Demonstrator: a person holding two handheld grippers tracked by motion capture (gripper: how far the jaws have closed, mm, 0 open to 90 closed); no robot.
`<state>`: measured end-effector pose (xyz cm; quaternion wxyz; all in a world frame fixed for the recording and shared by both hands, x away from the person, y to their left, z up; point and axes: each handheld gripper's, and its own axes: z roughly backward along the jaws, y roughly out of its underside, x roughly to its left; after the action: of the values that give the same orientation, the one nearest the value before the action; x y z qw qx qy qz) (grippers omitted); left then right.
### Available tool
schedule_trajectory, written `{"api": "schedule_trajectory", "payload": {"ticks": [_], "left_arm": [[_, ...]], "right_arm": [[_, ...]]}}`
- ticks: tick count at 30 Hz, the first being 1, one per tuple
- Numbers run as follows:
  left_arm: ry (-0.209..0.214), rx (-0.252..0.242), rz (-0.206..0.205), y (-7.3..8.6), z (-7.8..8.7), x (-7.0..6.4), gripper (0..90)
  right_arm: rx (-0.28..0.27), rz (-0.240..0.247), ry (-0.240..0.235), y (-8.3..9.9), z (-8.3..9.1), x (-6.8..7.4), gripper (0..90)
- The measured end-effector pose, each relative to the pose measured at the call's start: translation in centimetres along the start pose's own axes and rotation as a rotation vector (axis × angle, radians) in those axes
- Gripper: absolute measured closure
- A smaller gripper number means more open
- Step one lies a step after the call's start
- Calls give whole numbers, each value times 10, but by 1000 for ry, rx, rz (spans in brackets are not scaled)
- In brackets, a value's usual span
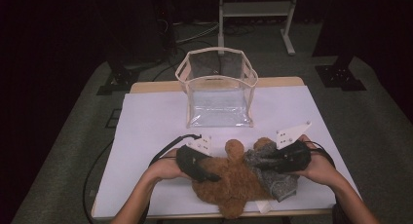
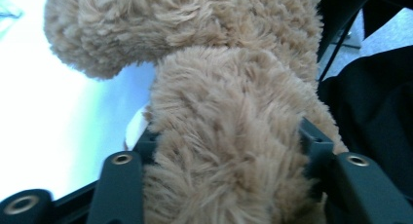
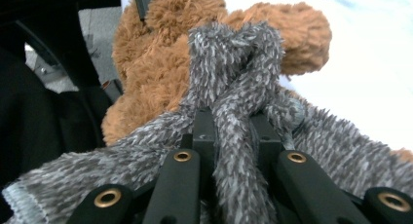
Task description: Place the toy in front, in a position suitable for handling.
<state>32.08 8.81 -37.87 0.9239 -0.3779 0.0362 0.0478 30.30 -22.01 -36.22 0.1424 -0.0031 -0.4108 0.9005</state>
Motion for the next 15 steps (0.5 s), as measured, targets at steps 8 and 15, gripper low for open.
{"api": "schedule_trajectory", "payload": {"ticks": [8,15], "left_arm": [[-113,46,-23,-5,17,11,484],[-191,100,-25,1,39,18,470]], "right_arm": [[-15,1,42,-14,-5,-9,771],[-13,30,77,-31,-27,-10,769]]}}
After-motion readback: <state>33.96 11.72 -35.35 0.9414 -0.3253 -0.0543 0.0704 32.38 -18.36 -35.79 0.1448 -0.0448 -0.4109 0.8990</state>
